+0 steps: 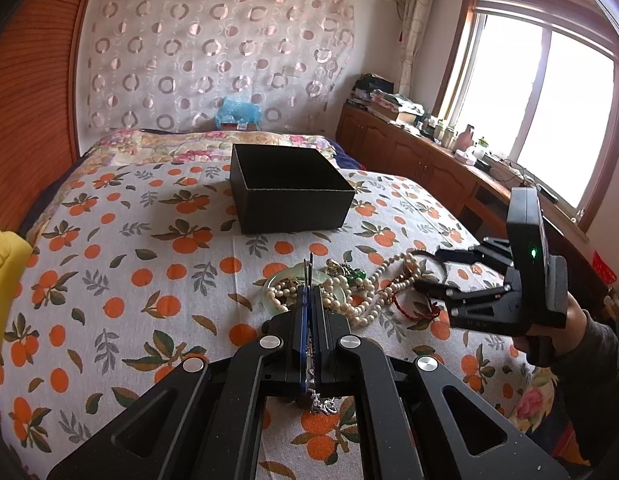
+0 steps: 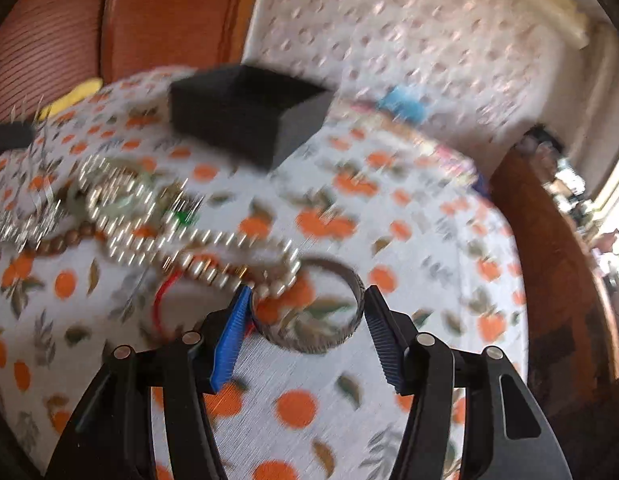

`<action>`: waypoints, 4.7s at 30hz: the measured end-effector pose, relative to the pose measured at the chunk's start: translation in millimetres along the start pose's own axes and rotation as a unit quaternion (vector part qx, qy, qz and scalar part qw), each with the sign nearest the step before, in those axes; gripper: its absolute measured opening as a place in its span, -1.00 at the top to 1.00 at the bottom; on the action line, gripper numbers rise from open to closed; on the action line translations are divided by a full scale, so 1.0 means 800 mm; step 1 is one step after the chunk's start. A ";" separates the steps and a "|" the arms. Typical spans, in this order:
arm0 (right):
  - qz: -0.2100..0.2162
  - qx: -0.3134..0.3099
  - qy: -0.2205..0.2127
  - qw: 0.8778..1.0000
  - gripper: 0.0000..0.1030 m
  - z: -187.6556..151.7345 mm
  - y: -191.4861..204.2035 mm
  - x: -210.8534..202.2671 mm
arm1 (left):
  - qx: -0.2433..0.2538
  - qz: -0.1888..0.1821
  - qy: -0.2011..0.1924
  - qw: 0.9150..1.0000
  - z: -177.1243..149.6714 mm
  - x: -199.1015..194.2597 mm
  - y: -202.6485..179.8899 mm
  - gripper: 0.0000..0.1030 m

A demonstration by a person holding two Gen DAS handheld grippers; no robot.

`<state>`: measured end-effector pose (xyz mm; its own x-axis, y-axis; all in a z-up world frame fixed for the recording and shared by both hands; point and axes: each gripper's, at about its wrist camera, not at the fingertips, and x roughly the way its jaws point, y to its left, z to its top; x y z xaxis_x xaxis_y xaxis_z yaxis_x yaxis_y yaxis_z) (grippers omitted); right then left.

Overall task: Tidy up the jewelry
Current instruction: 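Carry the bangle with the right tool toward the black box while the left carries the comb, then open the right tool over the black box to drop the bangle, then lower the silver comb into the black box and open the left tool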

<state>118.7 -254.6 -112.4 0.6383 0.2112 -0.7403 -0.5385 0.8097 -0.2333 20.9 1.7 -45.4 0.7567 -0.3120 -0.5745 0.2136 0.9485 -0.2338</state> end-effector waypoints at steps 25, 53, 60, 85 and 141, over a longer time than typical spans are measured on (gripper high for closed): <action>0.107 -0.030 0.022 0.994 -0.37 0.000 -0.041 -0.004 | 0.001 0.001 0.000 1.000 0.001 0.000 -0.001 0.97; 0.056 0.033 0.019 0.998 -0.17 0.012 -0.077 0.004 | 0.005 0.005 -0.001 1.000 0.002 0.002 -0.002 0.98; 0.071 0.023 -0.010 0.997 -0.18 0.041 -0.063 -0.014 | 0.018 0.000 -0.018 1.000 0.028 0.001 -0.007 0.98; 0.148 -0.022 -0.067 0.986 -0.18 0.193 -0.015 0.046 | 0.050 0.039 -0.063 0.996 0.195 0.087 0.018 0.98; 0.106 0.060 -0.064 0.990 -0.26 0.087 -0.033 -0.007 | 0.040 0.073 0.001 0.997 0.115 0.068 0.029 0.32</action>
<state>167.5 -239.3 -58.4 0.5856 0.4454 -0.6773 -0.6045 0.7966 0.0013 123.7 12.0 -10.0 0.7827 -0.1703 -0.5986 0.1498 0.9851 -0.0843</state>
